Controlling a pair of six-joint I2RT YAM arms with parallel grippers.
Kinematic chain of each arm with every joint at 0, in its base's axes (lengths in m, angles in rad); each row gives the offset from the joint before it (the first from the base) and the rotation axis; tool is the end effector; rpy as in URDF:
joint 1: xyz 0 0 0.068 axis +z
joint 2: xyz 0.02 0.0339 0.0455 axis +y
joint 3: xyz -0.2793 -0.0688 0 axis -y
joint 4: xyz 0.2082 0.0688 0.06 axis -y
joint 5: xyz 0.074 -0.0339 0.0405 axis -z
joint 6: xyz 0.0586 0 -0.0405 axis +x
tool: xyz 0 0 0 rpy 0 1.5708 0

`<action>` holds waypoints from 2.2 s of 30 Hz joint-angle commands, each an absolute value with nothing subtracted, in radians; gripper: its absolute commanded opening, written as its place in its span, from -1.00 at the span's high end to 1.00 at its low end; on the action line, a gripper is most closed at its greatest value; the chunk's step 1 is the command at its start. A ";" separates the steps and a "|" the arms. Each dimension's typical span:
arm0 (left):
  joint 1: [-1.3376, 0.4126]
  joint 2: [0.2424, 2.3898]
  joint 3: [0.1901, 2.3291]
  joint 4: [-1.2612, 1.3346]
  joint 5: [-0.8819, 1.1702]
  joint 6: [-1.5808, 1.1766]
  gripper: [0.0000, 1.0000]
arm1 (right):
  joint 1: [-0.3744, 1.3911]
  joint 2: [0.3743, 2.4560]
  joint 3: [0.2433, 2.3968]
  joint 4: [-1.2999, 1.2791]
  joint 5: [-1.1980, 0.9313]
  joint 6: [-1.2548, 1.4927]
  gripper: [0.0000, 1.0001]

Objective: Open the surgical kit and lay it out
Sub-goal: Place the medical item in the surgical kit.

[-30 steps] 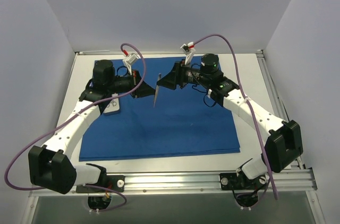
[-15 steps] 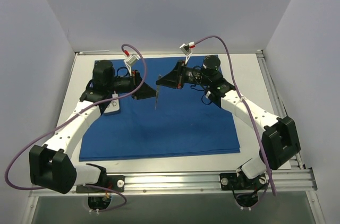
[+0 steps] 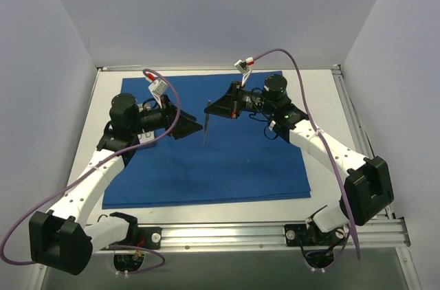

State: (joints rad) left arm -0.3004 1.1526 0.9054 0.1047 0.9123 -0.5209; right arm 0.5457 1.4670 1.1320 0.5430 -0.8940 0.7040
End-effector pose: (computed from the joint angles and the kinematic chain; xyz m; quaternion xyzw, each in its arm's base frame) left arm 0.2078 -0.1129 0.3604 0.2121 0.7060 -0.5399 0.4062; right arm 0.2462 0.2029 0.4024 -0.2898 0.5928 0.6305 0.4088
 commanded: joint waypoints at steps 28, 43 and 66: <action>-0.396 1.204 0.910 0.462 1.014 -0.719 -0.28 | 0.554 1.367 1.105 0.736 -0.732 0.880 1.00; -0.373 1.147 0.968 0.261 1.068 -0.916 0.95 | 0.586 1.293 1.295 -0.082 -0.322 0.229 -0.29; -0.271 1.060 0.750 0.441 1.172 -1.629 0.95 | 1.270 1.154 1.100 -0.010 0.486 -0.599 0.03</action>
State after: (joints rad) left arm -0.2741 1.0645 0.7692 0.2855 1.1419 -1.5116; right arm 1.2606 1.1725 1.1210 -0.1204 0.3126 -0.4156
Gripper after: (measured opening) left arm 0.050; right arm 0.489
